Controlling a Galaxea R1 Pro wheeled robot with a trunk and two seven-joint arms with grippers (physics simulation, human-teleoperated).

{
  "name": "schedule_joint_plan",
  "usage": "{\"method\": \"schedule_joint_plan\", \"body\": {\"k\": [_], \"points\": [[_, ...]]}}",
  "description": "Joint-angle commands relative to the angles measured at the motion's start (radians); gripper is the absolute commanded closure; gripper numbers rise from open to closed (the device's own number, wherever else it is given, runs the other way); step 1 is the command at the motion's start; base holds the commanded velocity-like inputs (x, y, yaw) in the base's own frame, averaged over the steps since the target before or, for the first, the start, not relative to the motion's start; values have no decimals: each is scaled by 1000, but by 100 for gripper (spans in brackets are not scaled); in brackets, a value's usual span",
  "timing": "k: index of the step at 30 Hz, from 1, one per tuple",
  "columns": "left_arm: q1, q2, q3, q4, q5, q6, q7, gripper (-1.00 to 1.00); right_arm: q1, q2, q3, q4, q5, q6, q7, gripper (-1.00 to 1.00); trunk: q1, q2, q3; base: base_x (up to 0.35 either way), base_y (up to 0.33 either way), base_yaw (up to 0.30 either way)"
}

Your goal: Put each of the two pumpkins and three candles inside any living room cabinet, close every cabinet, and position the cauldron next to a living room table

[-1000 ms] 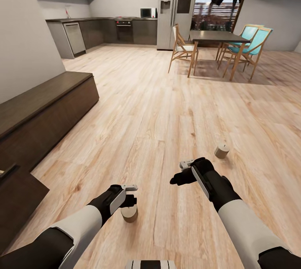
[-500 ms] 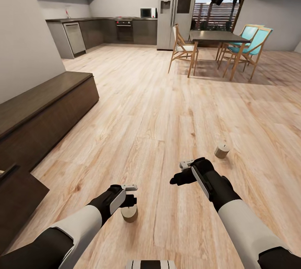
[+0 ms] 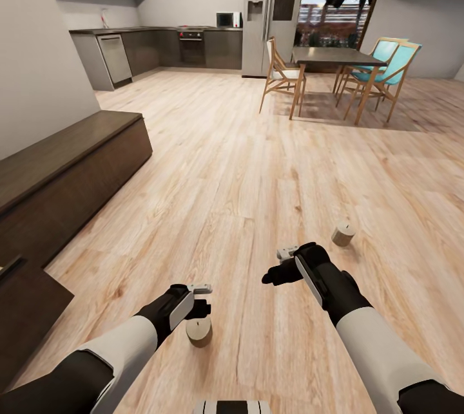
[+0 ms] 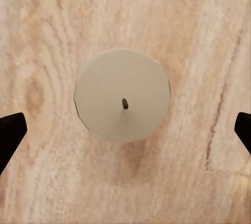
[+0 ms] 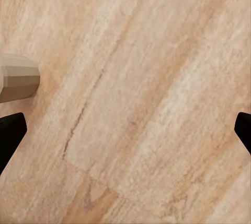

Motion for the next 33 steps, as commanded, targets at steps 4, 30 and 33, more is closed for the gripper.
{"method": "schedule_joint_plan", "body": {"k": [4,30,33], "points": [[0,0,-7,-1,11,4,8,-100,-1,-1,2,-1,4,3,4,-100,0,0,-1,9,0,0],[0,-1,-8,-2,11,5,36,-100,-1,-1,2,-1,4,3,5,-100,4,-3,-39,0,0,0],[0,-1,-8,-2,11,5,36,-100,-1,-1,2,-1,4,3,5,-100,4,-3,-39,0,0,0]]}}
